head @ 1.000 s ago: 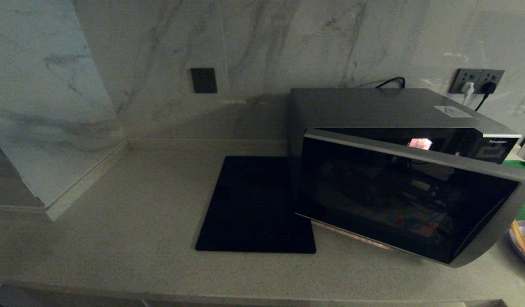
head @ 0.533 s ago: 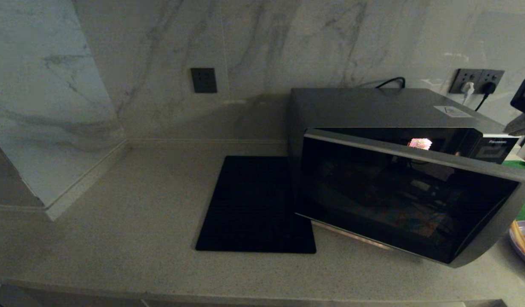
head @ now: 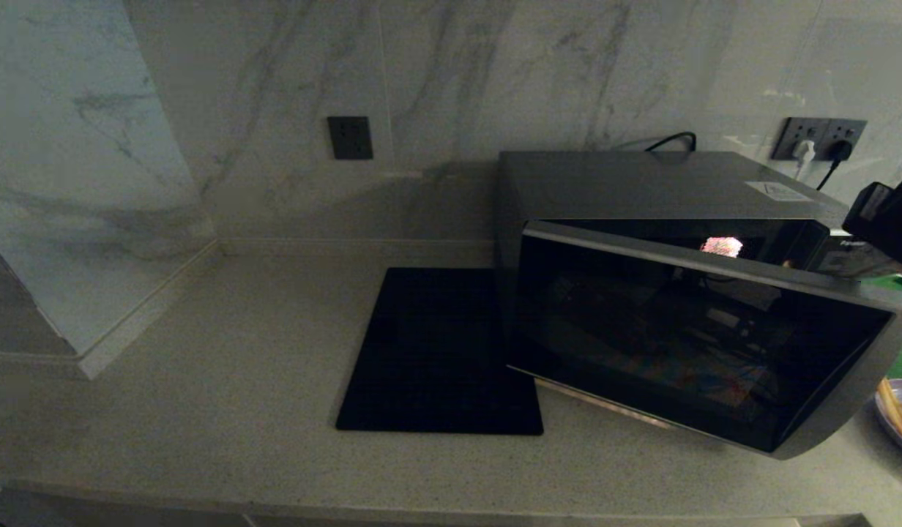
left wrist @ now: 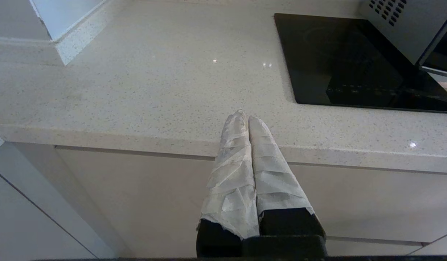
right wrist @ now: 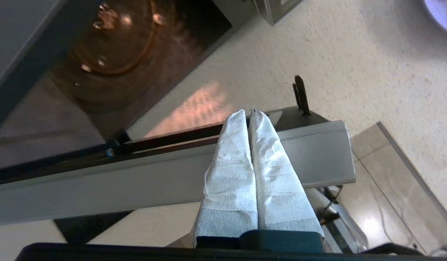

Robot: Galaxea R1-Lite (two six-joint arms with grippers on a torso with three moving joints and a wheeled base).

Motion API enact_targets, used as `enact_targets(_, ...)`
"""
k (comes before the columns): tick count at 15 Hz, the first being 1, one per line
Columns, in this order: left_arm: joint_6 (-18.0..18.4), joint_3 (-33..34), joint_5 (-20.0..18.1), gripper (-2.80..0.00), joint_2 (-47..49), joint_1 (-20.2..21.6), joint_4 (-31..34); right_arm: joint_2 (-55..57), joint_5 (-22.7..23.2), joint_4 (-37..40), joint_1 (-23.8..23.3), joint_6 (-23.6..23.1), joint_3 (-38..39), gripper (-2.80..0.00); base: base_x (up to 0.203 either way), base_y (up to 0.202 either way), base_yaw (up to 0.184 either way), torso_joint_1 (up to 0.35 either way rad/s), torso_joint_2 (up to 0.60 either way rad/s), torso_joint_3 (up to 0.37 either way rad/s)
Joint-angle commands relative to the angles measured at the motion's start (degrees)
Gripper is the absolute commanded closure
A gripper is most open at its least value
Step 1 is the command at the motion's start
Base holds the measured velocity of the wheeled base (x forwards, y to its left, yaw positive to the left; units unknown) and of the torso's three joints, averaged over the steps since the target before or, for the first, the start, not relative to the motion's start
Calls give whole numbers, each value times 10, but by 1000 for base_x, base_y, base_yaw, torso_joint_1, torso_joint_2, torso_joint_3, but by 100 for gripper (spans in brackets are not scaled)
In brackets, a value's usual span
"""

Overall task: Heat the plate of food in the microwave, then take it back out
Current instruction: Open the microwave oven

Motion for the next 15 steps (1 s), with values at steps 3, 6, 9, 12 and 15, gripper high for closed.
enact_targets(3, 0, 0, 0, 0, 0, 0, 0, -20, 1, 1, 1, 1, 52, 0, 0, 0, 0, 0, 0, 0)
enact_targets(6, 0, 0, 0, 0, 0, 0, 0, -52, 21, -4, 2, -1, 87, 0, 0, 0, 0, 0, 0, 0)
enact_targets(9, 0, 0, 0, 0, 0, 0, 0, -89, 40, -4, 5, -10, 123, 0, 0, 0, 0, 0, 0, 0)
enact_targets(12, 0, 0, 0, 0, 0, 0, 0, -142, 76, -2, 22, -37, 154, 0, 0, 0, 0, 0, 0, 0)
enact_targets(15, 0, 0, 0, 0, 0, 0, 0, -181, 86, 1, 87, -42, 199, 0, 0, 0, 0, 0, 0, 0)
